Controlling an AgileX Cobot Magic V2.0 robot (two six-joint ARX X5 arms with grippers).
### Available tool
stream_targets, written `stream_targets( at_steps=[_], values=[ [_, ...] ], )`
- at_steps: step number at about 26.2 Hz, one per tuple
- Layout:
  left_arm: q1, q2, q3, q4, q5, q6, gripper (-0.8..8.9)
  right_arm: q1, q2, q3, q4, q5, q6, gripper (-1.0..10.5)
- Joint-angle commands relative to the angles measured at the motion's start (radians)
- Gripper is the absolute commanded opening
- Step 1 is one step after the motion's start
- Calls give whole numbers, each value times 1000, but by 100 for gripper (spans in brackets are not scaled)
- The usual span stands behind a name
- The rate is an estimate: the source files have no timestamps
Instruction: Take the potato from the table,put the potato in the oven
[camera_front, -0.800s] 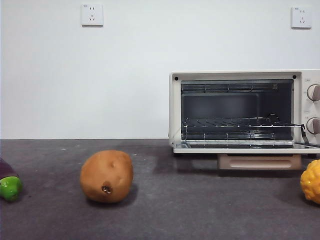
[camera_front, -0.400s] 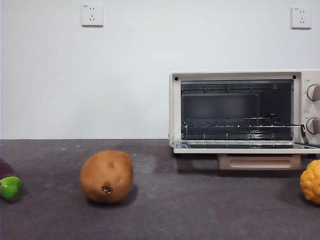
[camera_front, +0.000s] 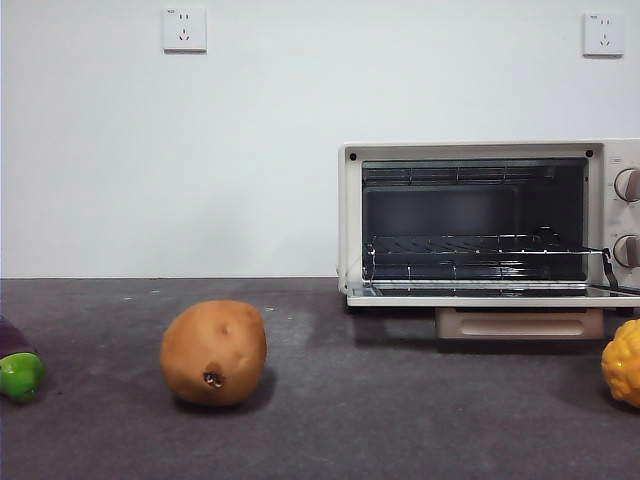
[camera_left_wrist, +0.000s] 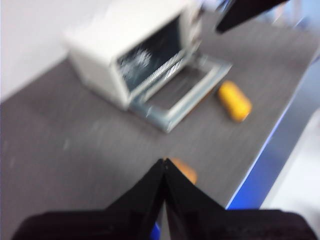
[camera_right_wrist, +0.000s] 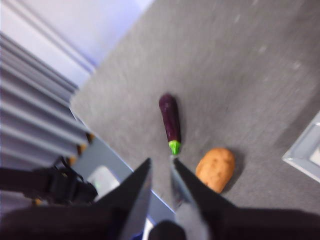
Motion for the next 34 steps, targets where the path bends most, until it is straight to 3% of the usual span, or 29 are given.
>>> stream_targets(
  at_steps=[1, 12, 14, 16, 18, 23, 29, 34],
  values=[
    [0, -74, -130, 3, -39, -52, -7, 58, 75, 0, 21, 21, -5, 135],
    [0, -326, -435, 3, -38, -172, -7, 137, 356, 0, 54, 28, -89, 138],
    [0, -354, -459, 3, -38, -191, -7, 137, 394, 0, 70, 28, -91, 230],
    [0, -381, -483, 3, -38, -204, -7, 137, 443, 0, 95, 49, -83, 471],
    [0, -387, -493, 3, -38, -214, -7, 137, 484, 0, 111, 94, -36, 630],
    [0, -387, -494, 3, -38, -218, -7, 142, 576, 0, 109, 151, 107, 637],
    [0, -387, -494, 3, -37, -219, -7, 176, 666, 0, 131, 238, 187, 637],
    [0, -387, -494, 3, -38, -218, -6, 195, 755, 0, 132, 252, 258, 633]
  ],
)
